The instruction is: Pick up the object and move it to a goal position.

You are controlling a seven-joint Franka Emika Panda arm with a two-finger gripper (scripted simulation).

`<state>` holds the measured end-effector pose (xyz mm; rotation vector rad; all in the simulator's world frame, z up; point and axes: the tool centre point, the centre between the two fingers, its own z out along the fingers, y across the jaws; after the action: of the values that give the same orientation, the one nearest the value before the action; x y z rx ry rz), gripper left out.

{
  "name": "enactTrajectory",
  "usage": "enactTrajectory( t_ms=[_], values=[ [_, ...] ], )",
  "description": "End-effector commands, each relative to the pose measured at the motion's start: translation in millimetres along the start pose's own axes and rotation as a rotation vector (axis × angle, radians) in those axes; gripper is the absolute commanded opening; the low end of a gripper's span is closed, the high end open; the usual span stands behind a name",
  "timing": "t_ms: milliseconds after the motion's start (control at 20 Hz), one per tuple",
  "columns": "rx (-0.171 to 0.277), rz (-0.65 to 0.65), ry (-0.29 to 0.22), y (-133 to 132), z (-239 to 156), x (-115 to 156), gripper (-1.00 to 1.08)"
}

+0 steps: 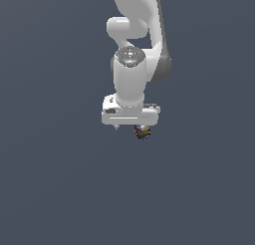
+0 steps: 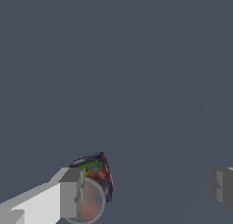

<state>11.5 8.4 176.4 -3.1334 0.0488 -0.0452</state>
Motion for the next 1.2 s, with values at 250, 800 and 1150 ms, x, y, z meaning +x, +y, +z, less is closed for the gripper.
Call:
enactTrajectory(
  t_ms=[250,800,1150],
  values=[
    [0.015,0.016,-0.004,-0.6,5.1,-1.5,1.0],
    [0.027,0.015,-0.009,-5.1,13.5,-6.7,1.0],
    [0.015,-0.077,-0.016,-26.1,31.4,-28.2,1.0]
  ],
)
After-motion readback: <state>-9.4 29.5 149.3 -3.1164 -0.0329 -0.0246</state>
